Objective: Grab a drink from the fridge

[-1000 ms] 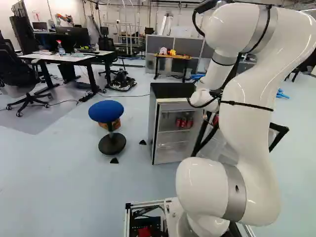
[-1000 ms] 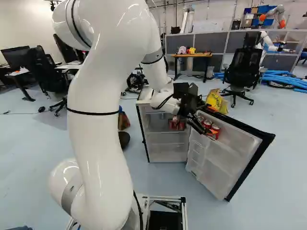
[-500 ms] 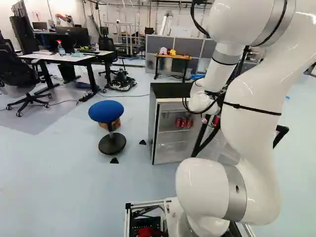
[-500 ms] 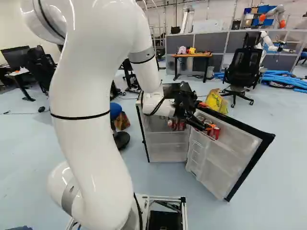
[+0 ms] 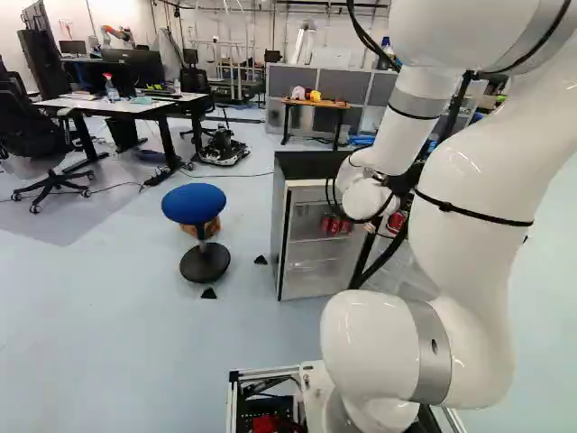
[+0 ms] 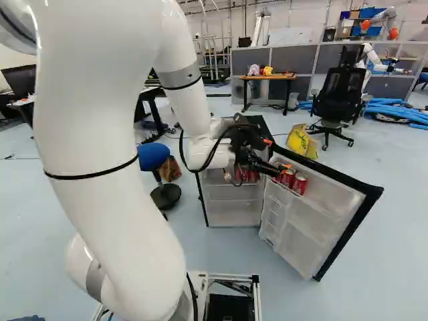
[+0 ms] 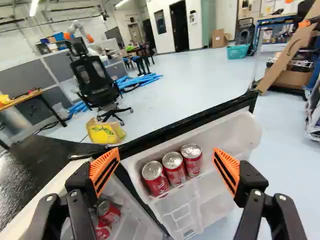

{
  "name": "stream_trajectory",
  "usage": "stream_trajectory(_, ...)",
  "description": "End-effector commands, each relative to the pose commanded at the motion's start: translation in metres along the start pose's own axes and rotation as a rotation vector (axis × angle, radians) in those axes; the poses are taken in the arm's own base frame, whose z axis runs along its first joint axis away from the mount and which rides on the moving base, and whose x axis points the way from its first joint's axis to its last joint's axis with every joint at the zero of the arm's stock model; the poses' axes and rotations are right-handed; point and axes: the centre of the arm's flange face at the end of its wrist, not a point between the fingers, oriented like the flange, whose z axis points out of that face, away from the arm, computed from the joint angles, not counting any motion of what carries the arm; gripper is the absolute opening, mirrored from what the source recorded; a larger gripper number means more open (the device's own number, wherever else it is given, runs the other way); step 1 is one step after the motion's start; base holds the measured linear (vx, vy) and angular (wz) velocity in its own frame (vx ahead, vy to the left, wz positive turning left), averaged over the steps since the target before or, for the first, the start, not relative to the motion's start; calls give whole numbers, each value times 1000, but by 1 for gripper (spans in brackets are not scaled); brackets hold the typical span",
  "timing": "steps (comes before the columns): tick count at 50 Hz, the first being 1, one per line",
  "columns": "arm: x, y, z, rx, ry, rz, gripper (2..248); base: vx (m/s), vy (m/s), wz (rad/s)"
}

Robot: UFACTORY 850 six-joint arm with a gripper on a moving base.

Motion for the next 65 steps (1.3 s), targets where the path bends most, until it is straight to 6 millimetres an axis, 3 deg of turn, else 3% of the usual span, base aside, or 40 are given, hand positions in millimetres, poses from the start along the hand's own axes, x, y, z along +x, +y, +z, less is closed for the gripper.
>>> stream_trajectory(35,-12,15,-74,390,-32,-183,247,0,0,0)
stream_trajectory(65,-45,-1,-81,662,-105,-349,247,0,0,0)
